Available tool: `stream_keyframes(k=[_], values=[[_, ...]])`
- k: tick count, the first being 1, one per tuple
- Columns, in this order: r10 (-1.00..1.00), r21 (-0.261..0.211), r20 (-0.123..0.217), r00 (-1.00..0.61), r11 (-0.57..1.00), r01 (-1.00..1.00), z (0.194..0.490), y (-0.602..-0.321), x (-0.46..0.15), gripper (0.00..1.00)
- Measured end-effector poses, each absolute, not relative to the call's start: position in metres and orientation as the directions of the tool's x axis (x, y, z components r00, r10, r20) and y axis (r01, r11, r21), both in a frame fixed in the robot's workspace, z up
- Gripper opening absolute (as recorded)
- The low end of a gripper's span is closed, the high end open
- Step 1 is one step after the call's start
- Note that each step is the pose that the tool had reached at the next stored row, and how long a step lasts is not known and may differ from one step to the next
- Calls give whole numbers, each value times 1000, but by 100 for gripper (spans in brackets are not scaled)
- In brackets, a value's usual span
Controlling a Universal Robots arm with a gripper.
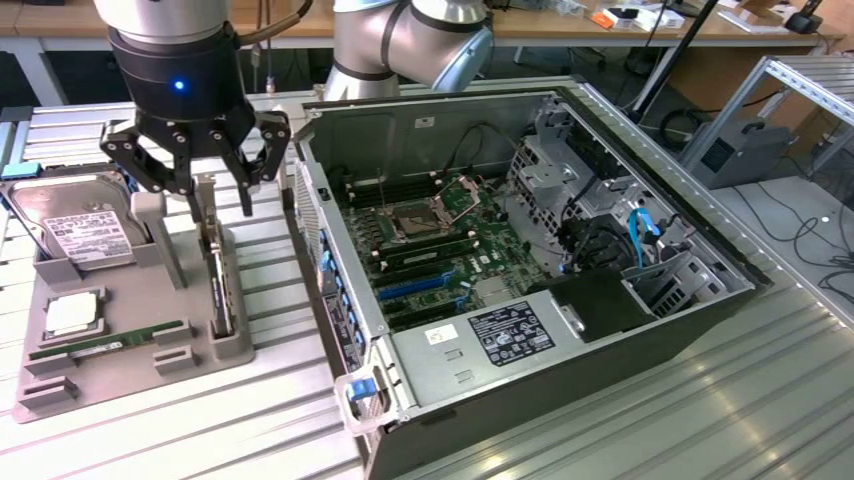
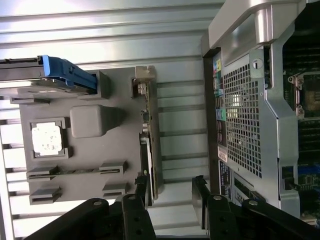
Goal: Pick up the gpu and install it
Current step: 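Pick up the gpu and move the gpu toward the slot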
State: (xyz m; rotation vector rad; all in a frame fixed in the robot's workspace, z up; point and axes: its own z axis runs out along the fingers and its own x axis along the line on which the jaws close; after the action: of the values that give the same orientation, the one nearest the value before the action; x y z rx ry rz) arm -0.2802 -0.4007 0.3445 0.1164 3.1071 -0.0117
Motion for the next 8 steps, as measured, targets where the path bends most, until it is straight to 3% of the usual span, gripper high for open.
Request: stream_keyframes(k=[8], values=[[75,-6,-33,-997,997,75,337,-401,-280,48]])
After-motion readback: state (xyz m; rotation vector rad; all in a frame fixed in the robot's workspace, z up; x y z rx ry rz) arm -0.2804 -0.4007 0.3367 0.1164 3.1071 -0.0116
